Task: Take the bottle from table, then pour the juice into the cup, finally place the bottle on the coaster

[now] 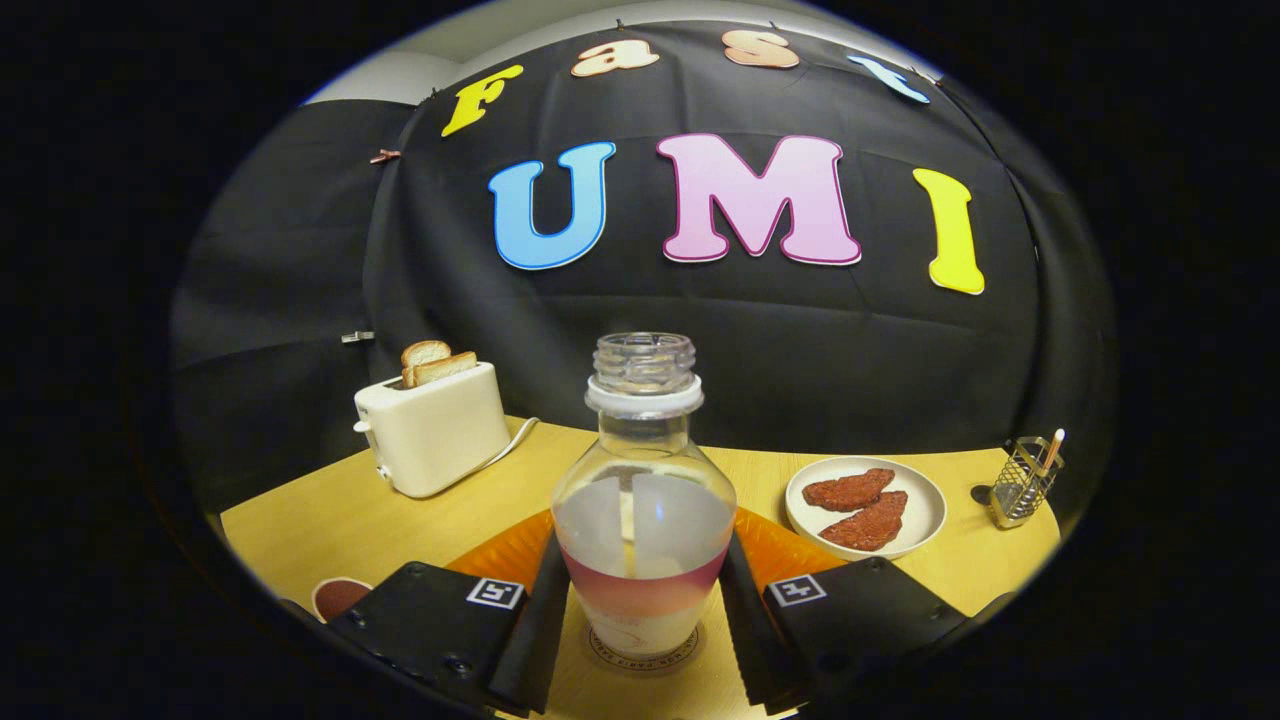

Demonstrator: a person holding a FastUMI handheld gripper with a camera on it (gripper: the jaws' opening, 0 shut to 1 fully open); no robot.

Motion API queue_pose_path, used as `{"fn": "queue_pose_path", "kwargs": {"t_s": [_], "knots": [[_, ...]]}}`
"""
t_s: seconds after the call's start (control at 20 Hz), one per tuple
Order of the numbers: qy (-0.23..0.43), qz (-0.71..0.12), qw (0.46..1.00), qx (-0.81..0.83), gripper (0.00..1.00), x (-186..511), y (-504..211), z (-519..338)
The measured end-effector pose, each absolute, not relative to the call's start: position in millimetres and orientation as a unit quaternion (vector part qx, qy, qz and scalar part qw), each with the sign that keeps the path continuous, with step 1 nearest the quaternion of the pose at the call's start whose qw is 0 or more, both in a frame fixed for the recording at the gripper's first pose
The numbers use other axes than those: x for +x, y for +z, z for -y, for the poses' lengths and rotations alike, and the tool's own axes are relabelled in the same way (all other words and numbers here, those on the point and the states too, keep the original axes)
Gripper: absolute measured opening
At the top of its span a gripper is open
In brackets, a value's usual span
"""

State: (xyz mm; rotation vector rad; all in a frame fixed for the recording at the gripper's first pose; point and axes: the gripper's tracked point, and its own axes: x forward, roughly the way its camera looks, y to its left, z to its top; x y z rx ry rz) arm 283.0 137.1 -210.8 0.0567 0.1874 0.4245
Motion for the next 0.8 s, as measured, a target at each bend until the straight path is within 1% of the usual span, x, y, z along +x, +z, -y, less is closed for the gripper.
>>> {"fn": "queue_pose_path", "kwargs": {"t_s": [0.2, 0.5, 0.65, 0.8], "knots": [[0.201, -0.096, 0.975, 0.017, 0.74, 287.4, -236.0, -140.9], [0.189, -0.1, 0.977, 0.017, 0.75, 290.2, -246.9, -135.5], [0.197, -0.113, 0.974, 0.023, 0.75, 285.4, -255.4, -139.7], [0.198, -0.107, 0.974, 0.014, 0.76, 284.5, -254.8, -139.5]]}}
